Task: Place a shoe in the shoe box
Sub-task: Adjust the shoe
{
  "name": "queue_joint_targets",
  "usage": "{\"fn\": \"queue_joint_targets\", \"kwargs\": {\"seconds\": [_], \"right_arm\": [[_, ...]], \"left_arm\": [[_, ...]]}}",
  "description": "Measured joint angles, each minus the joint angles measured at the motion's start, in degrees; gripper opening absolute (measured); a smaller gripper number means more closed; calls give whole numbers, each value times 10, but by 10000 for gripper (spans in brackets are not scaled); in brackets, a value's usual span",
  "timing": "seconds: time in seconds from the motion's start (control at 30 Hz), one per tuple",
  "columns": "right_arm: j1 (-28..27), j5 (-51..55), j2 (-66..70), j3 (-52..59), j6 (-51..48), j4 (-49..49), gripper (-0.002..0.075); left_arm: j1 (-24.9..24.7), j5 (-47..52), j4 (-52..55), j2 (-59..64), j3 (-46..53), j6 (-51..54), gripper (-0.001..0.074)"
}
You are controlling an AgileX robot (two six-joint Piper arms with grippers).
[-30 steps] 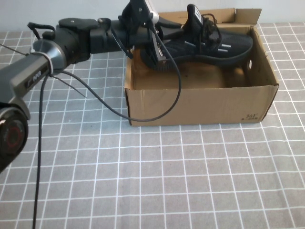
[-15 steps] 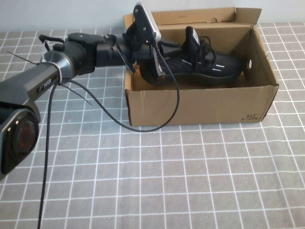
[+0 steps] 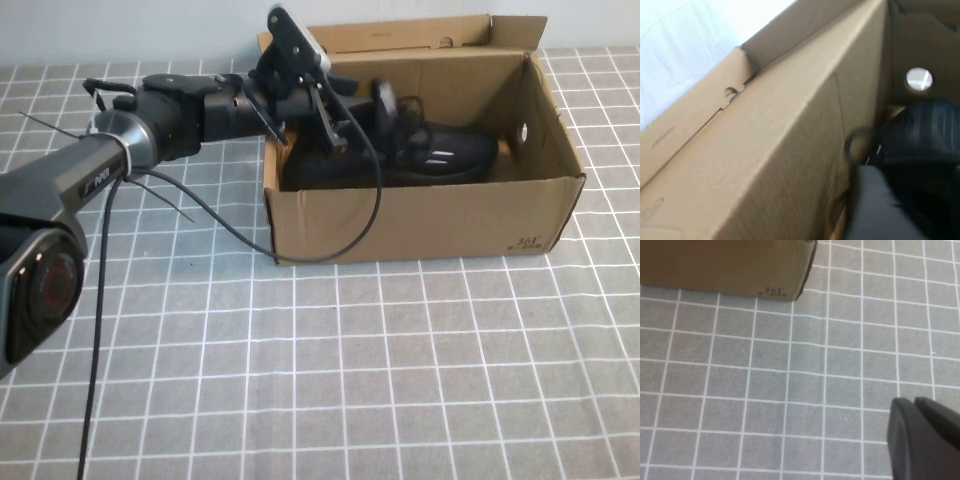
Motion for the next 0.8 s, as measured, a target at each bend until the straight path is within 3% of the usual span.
{"fn": "queue_joint_targets", "kwargs": {"seconds": [0.1,0.23,0.4,0.57,0.8], "right_arm": [[0,-1,8,0,0,1,-16],[0,-2,9,0,0,1,-16],[0,-2,9,0,0,1,-16],[0,-15,9,0,0,1,-16],[0,-24,9,0,0,9,-16]], "left_arm": [[0,-4,-2,-7,-1,-54,373],[0,-4,53,-37,-1,-181,417],[-1,2,216,-95,-1,-483,380],[-21,52,460,-134,-19,-813,357],[-64,60,681,-122,-66,-937,354]]}}
